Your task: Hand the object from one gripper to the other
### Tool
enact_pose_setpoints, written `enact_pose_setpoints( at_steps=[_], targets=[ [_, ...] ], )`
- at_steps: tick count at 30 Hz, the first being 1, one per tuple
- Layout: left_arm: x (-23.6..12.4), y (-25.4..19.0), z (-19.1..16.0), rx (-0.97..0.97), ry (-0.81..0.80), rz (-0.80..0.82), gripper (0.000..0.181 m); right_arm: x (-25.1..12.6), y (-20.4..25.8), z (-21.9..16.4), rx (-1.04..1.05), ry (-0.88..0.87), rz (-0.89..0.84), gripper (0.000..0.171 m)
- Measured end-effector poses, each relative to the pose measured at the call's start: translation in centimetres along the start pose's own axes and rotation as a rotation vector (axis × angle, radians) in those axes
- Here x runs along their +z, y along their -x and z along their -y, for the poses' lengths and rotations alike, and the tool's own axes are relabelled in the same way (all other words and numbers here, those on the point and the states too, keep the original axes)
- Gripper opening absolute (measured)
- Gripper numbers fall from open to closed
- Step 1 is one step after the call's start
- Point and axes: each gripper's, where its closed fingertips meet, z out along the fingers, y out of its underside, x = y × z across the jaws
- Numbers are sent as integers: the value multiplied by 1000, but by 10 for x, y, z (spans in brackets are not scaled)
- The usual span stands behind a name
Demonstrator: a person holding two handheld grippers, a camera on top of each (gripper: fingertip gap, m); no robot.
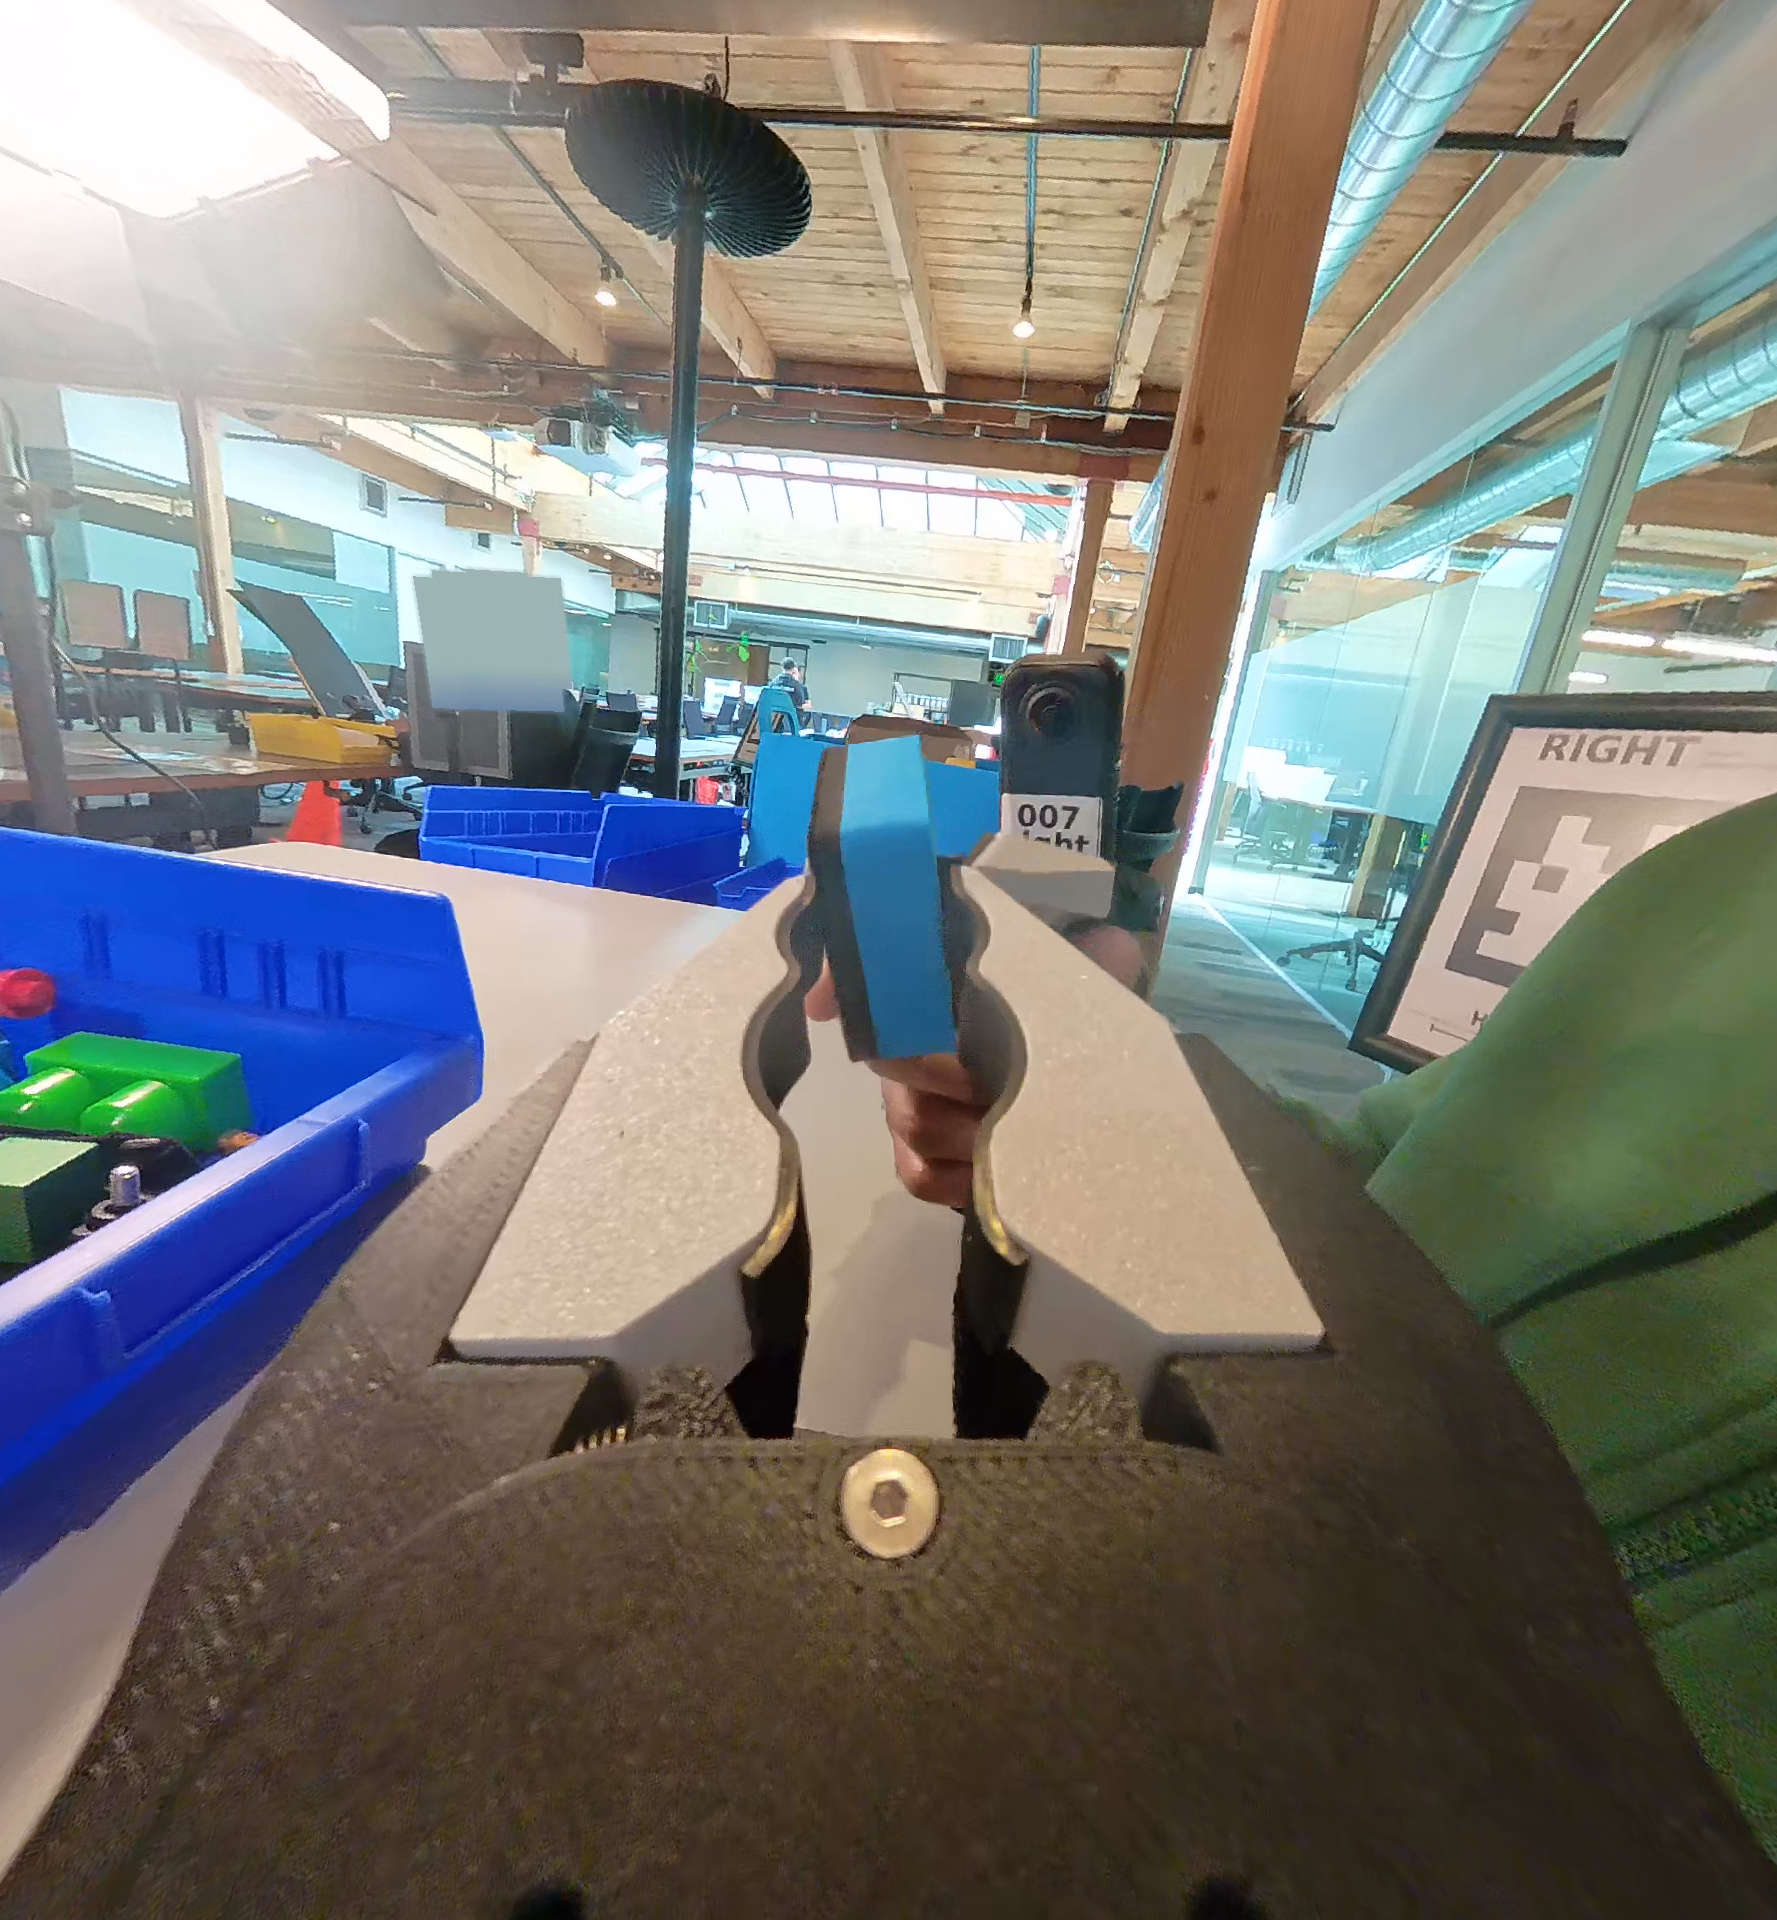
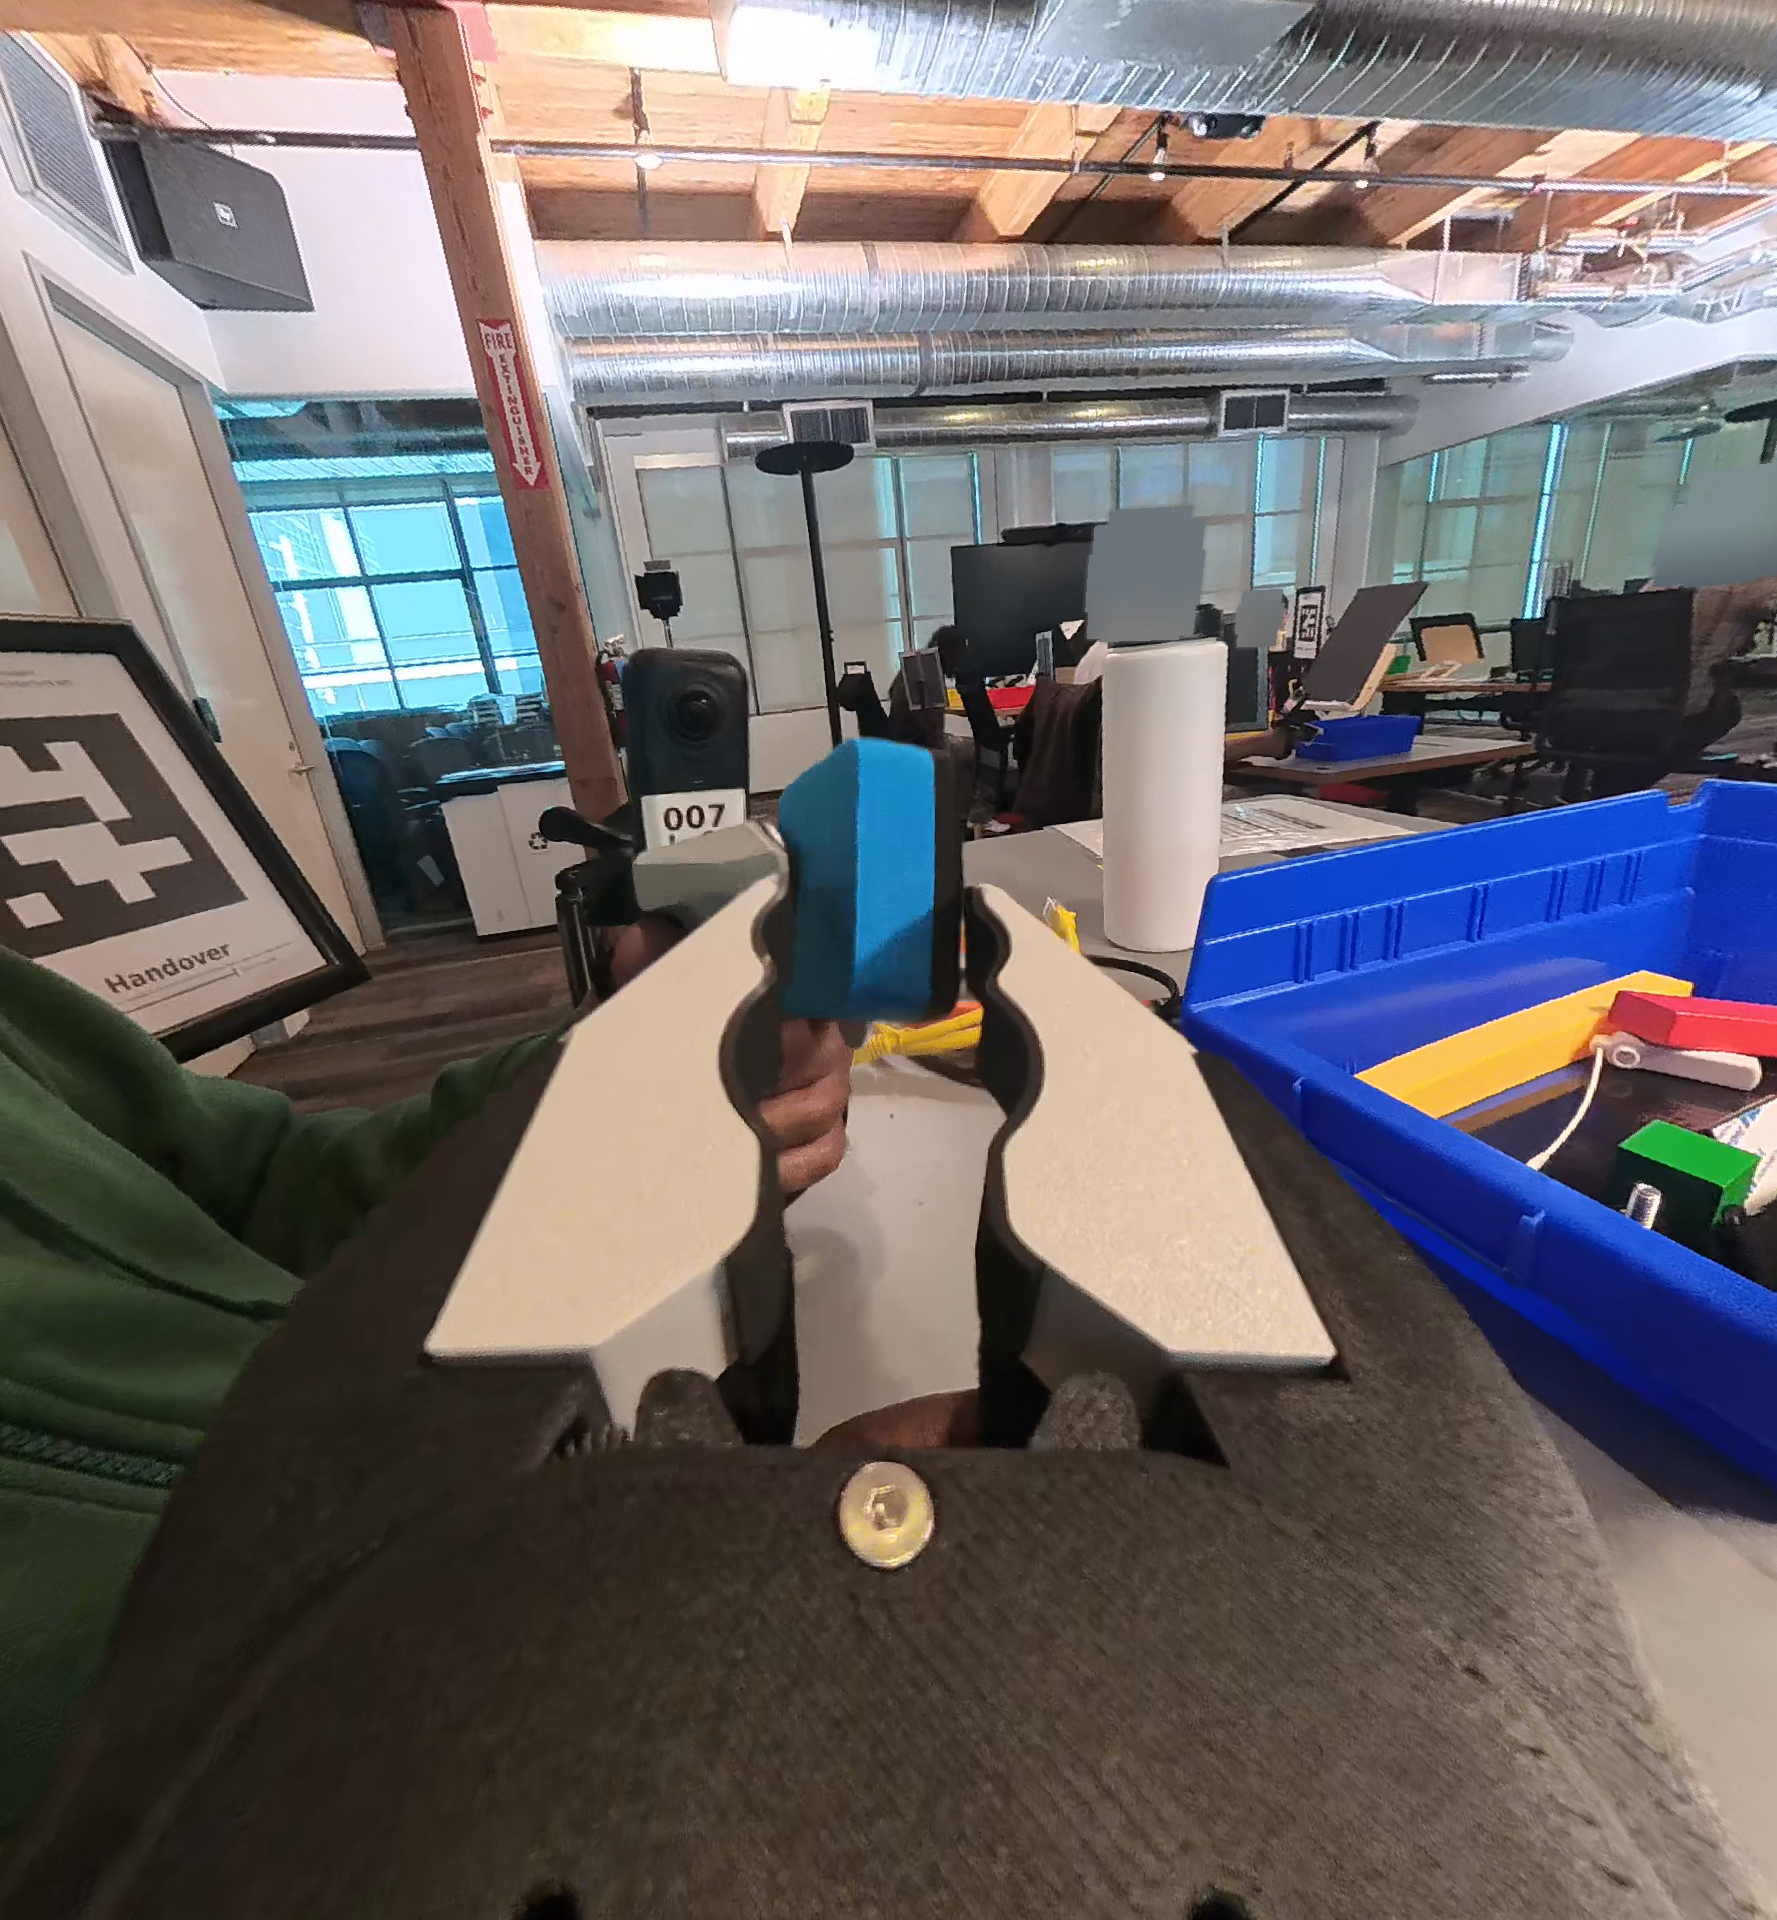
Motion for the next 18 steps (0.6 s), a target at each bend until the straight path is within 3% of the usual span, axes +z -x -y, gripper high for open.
enact_pose_setpoints(
  at_steps=[6,9,12,18],
  targets=[
    [1,-1,-3,-5,16,-3,22,-1,-2,-1,-1,5,-9,26],
    [0,2,2,-33,-16,3,31,0,-2,-1,-13,9,-12,25],
    [0,1,-1,-26,6,-4,22,0,-1,-1,-10,7,-9,26],
    [0,-1,0,-4,5,-6,21,-1,-2,1,32,-3,2,35]
  ],
)
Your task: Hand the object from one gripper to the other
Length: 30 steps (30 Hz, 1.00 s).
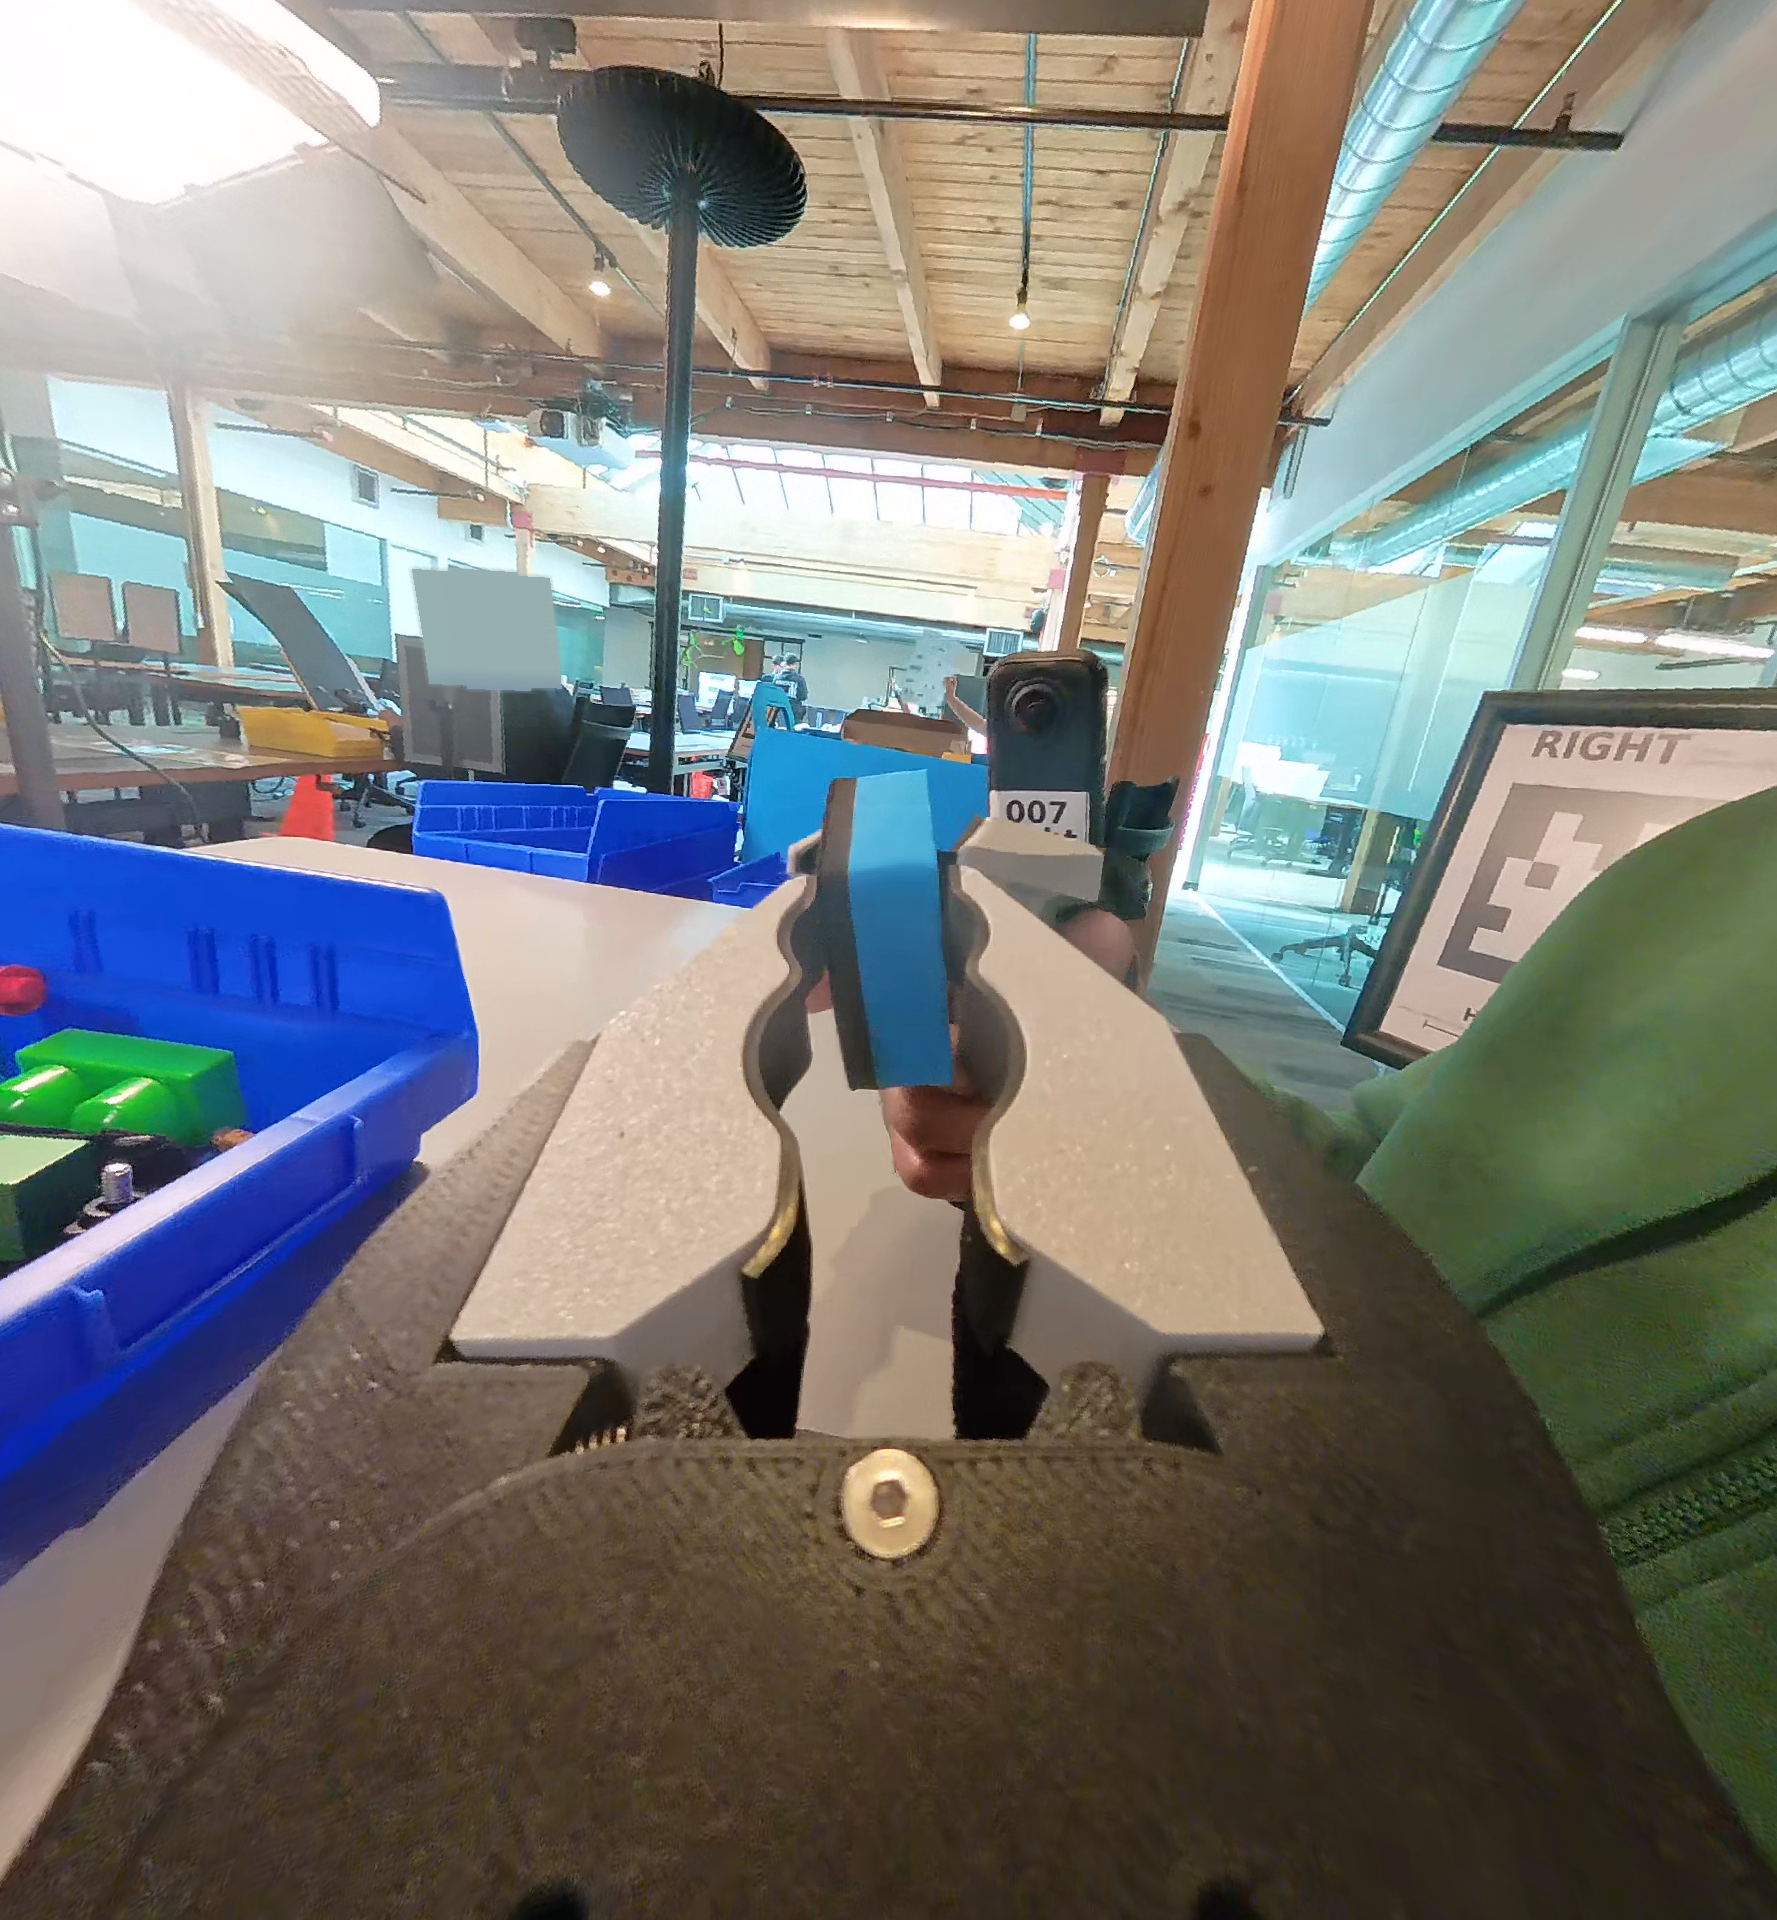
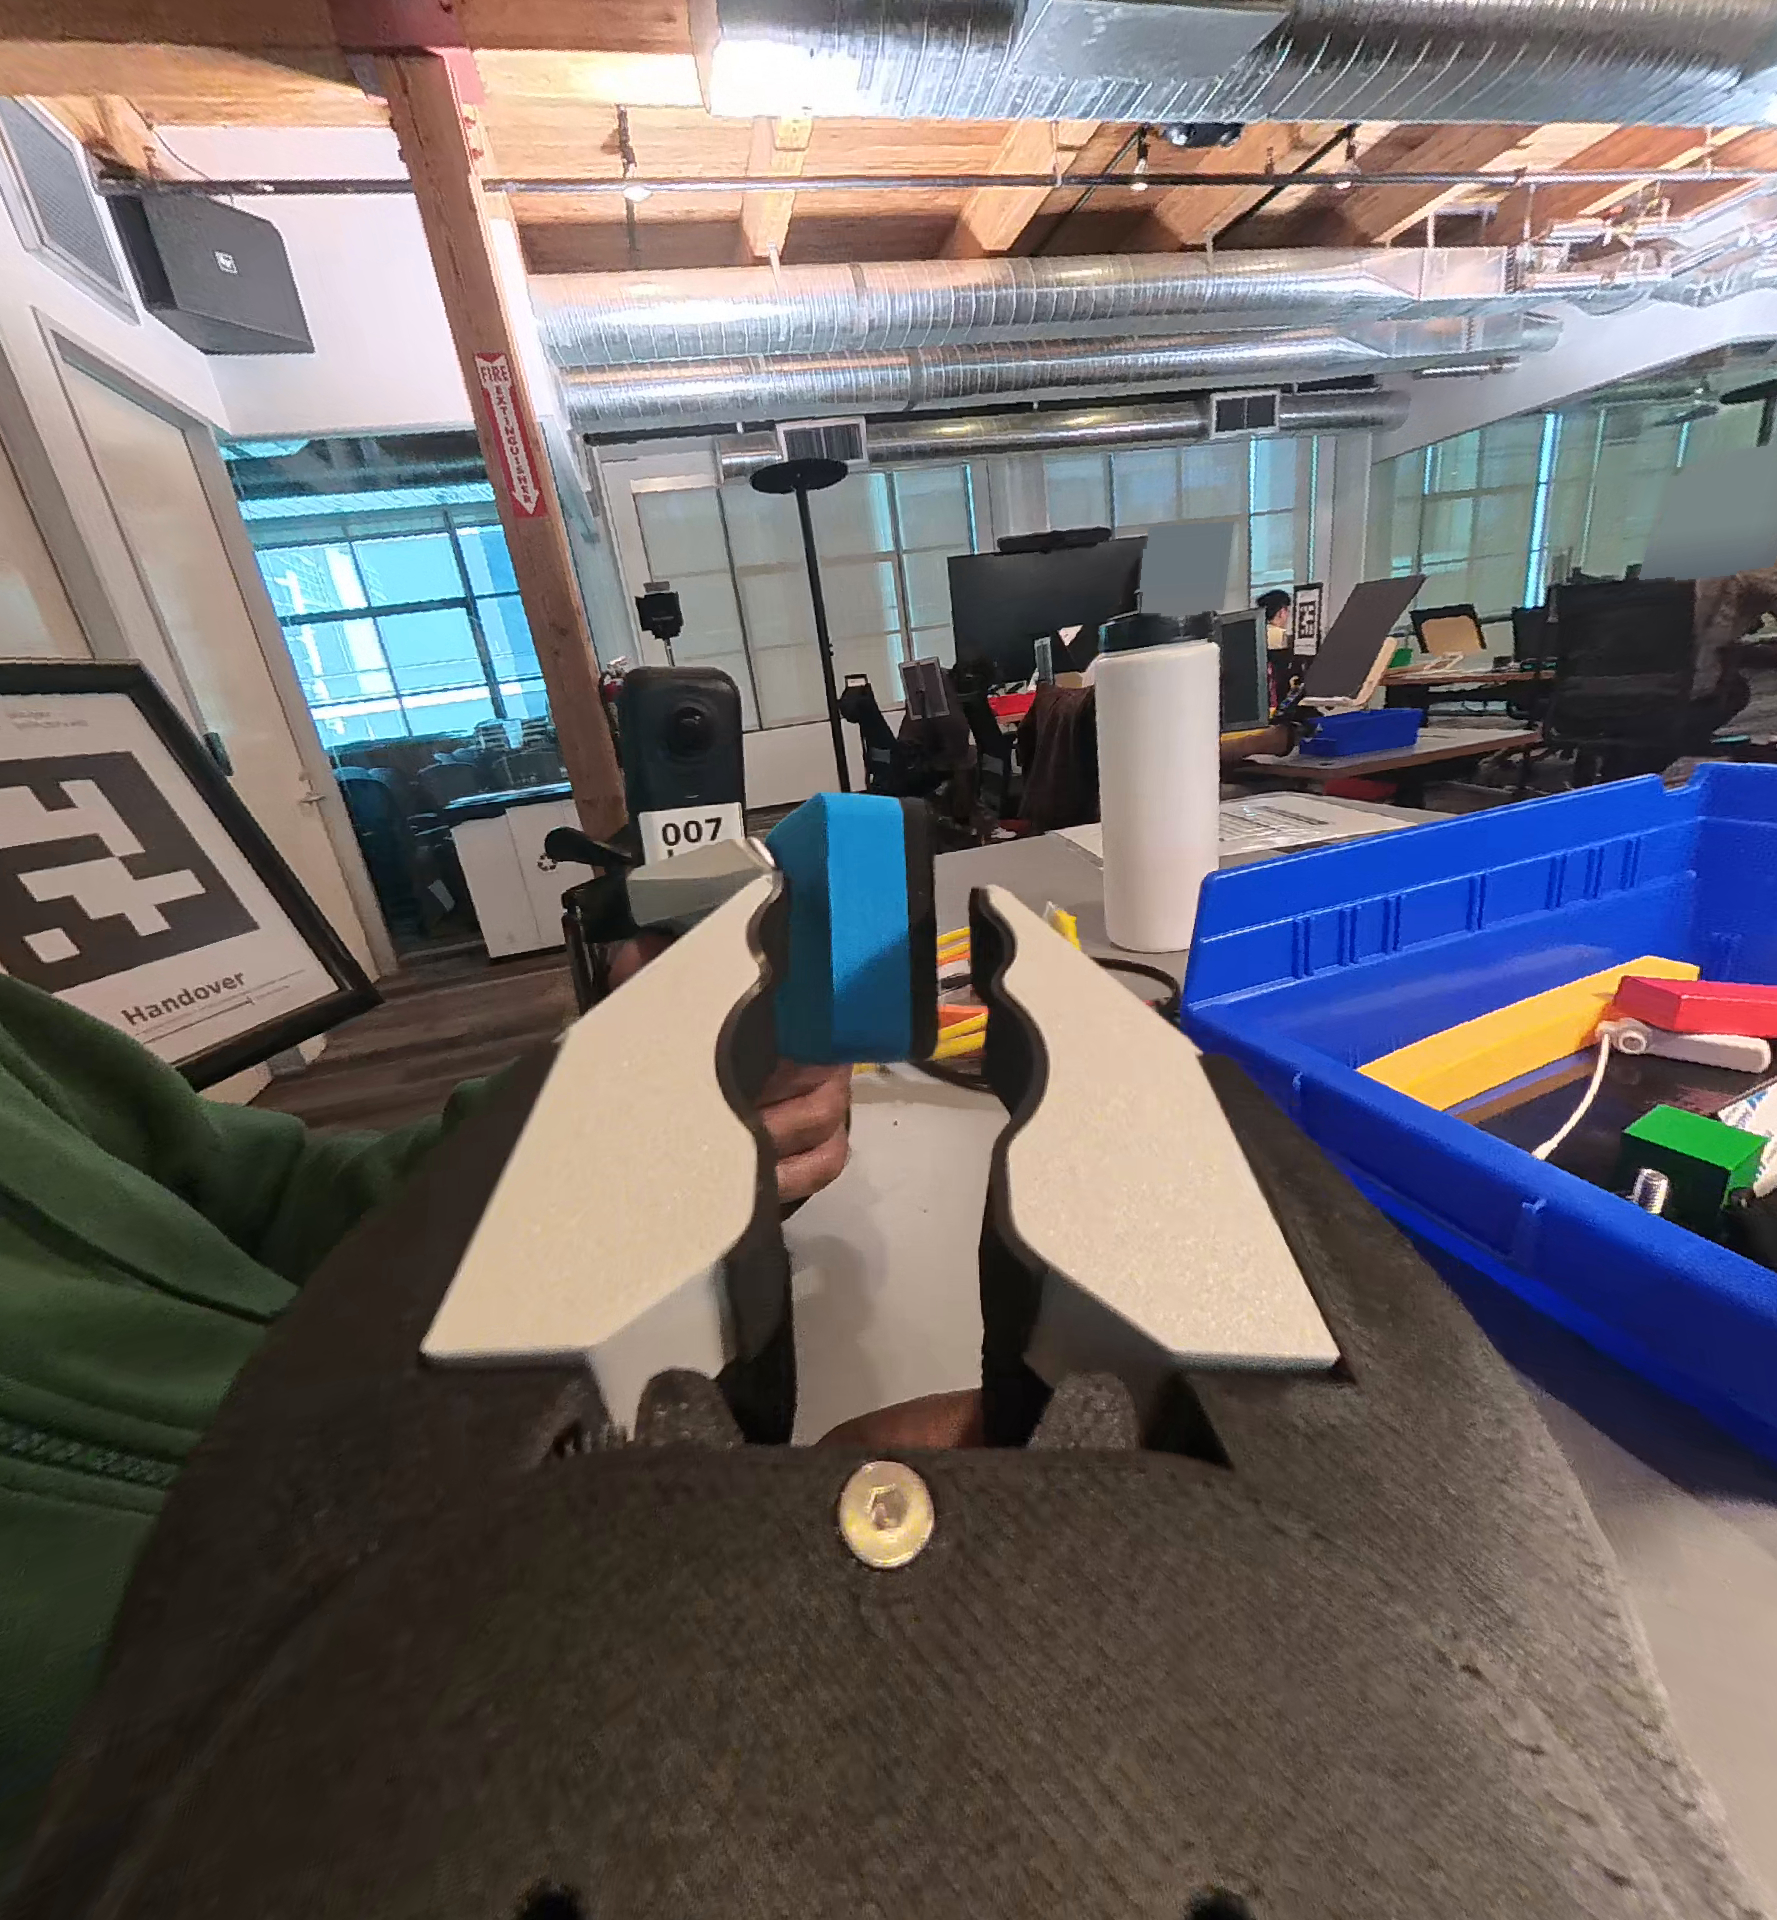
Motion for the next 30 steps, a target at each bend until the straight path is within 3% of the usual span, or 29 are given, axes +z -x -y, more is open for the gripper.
enact_pose_setpoints(
  at_steps=[2,6,9,14,18,22,25,28,30],
  targets=[
    [0,0,0,-1,-1,1,22,1,2,-2,-18,10,3,25],
    [0,3,1,-42,-13,11,34,0,-2,1,-40,-2,-27,24],
    [1,1,-2,-17,4,6,27,0,-1,1,-23,-6,-13,25],
    [0,3,-1,5,2,17,21,0,-1,2,-3,-14,-12,41],
    [-1,4,0,2,-4,24,22,1,-3,-2,-32,11,-29,25],
    [-1,8,2,-33,-19,43,34,0,-4,1,-52,-5,-45,24],
    [0,5,-1,-14,0,30,28,-1,-5,3,-39,-20,-45,24],
    [-1,4,-1,32,8,34,22,-2,-4,4,-17,-29,-36,27],
    [-1,6,0,27,2,40,22,-1,-5,5,3,-30,-34,39]
  ],
)
